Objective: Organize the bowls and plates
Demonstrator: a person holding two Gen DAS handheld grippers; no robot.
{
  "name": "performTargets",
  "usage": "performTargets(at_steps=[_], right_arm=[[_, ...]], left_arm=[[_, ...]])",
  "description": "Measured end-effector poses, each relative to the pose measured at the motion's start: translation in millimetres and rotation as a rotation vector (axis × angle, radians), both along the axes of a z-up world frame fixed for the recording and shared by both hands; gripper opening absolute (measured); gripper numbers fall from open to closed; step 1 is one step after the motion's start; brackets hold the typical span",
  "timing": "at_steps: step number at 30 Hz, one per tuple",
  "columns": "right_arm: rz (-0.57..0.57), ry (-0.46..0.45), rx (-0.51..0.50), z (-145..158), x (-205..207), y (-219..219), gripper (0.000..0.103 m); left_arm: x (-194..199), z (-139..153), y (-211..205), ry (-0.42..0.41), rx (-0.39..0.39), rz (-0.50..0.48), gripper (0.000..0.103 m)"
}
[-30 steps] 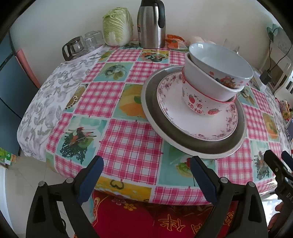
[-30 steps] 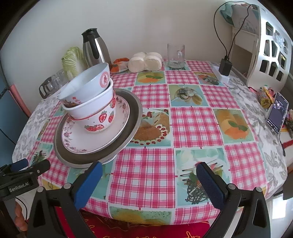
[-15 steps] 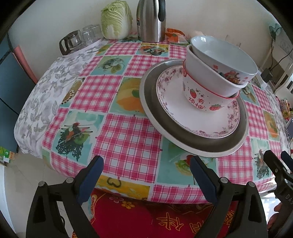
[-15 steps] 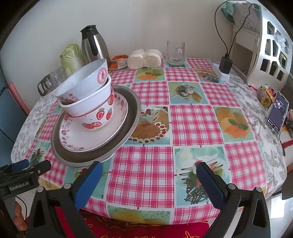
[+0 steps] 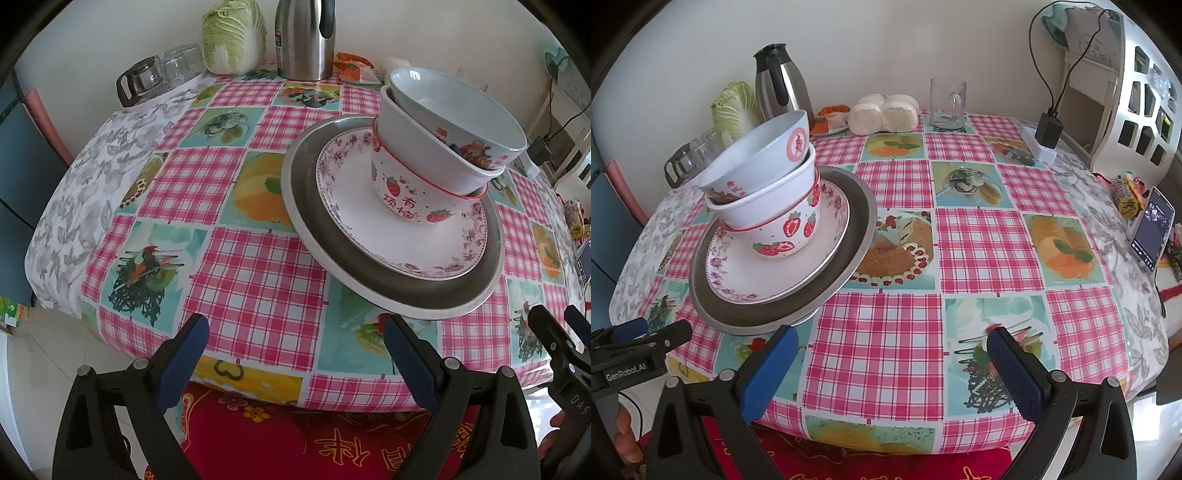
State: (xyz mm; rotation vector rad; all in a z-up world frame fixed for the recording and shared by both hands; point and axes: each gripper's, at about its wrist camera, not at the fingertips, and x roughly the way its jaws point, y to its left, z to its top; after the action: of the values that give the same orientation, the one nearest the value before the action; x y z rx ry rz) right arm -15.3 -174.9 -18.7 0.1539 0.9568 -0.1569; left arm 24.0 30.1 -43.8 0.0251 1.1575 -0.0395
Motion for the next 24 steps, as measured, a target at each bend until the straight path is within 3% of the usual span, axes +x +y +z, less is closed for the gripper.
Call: performTargets(at_steps=[24], right_arm=[[0.003,0.008,0.000,-3.5,0.4,0.9,0.103]], left_arm=[[1.5,-0.3,1.4,-0.003,-0.019,0.004,0.095]])
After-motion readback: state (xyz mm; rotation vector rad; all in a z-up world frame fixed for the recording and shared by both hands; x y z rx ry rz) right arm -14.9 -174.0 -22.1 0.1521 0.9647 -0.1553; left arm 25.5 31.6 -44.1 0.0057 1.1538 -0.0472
